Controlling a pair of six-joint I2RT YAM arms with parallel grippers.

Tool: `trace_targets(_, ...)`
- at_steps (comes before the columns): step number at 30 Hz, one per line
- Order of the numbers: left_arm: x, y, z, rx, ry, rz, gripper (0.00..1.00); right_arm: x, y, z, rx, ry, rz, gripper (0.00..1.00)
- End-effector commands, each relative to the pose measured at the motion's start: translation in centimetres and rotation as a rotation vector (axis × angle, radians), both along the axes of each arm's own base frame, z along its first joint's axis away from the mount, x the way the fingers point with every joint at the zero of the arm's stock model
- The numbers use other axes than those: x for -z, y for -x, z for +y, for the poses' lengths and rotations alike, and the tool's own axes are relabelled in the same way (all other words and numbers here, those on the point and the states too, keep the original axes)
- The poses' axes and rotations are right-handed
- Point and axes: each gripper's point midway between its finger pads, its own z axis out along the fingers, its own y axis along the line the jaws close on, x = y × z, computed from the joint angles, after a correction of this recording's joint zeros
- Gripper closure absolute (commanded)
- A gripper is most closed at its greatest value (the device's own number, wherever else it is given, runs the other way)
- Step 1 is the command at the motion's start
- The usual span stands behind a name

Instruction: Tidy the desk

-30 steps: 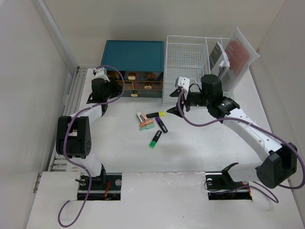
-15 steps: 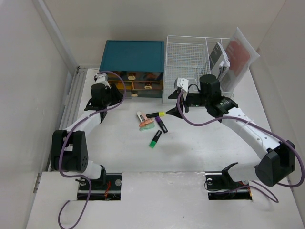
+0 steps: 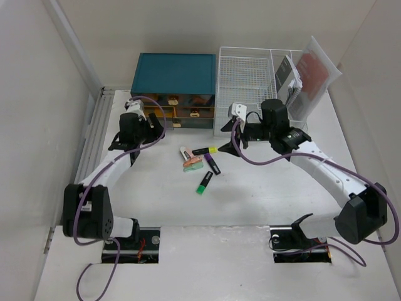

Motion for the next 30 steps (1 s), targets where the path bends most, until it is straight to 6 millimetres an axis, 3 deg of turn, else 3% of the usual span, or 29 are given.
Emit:
trace_targets(1, -3.9, 1.5, -0.5, 0.025, 0.02, -0.106, 0.31, -0.8, -1.2, 0.4, 0.017, -0.013, -0.049, 0.21)
trace_targets(6, -8.4, 4.3, -1.8, 0.084, 0.113, -0.222, 0.28, 1.3, -2.1, 1.4, 0.068, 0.067, -0.065, 0.24)
trace_targets(9, -11.6, 6.0, -1.6, 0.089, 0.121, -0.326, 0.26, 3.6, -3.1, 2.2, 0.117, 0.161, -0.111, 0.24)
trace_targets(11, -13.7, 7.3, -0.9, 0.058, 0.115, -0.394, 0.25, 4.6, -2.7, 3.6, 0.117, 0.204, -0.125, 0.24)
trace_targets(13, -13.9, 7.9, 0.8, -0.029, 0.089, -0.424, 0.23, 6.1, -3.7, 4.6, 0.171, 0.244, -0.108, 0.3)
trace_targets(14, -15.3, 8.8, 1.3, -0.056, 0.087, -0.477, 0.2, 5.4, -4.5, 5.2, 0.213, 0.232, -0.104, 0.37)
trace_targets(15, -15.5, 9.1, 1.9, -0.095, 0.091, -0.492, 0.18, 6.8, -5.0, 5.9, 0.238, 0.245, -0.052, 0.38)
trace_targets(17, -15.8, 9.6, 3.6, -0.183, 0.066, -0.502, 0.17, 7.1, -5.2, 7.5, 0.241, 0.243, -0.029, 0.38)
trace_targets(18, -17.0, 10.2, 4.2, -0.21, 0.066, -0.536, 0.17, 6.4, -5.4, 8.4, 0.244, 0.224, -0.012, 0.39)
trace_targets(20, -17.4, 10.8, 6.0, -0.311, 0.052, -0.542, 0.12, 7.9, -5.6, 10.1, 0.247, 0.239, 0.03, 0.39)
trace_targets(21, -18.1, 11.3, 6.5, -0.337, 0.053, -0.568, 0.11, 7.0, -6.0, 11.3, 0.257, 0.216, 0.032, 0.39)
trace_targets(22, -18.2, 11.6, 6.9, -0.358, 0.048, -0.57, 0.1, 8.9, -6.1, 12.0, 0.283, 0.234, 0.096, 0.39)
trace_targets(23, -18.4, 11.8, 7.5, -0.382, 0.035, -0.58, 0.1, 9.3, -6.5, 12.7, 0.343, 0.243, 0.103, 0.39)
trace_targets(27, -19.0, 12.2, 7.2, -0.363, 0.047, -0.601, 0.08, 11.3, -7.0, 15.0, 0.452, 0.238, 0.205, 0.39)
trace_targets(30, -19.2, 12.5, 7.2, -0.363, 0.051, -0.612, 0.08, 12.5, -5.9, 16.3, 0.478, 0.231, 0.268, 0.38)
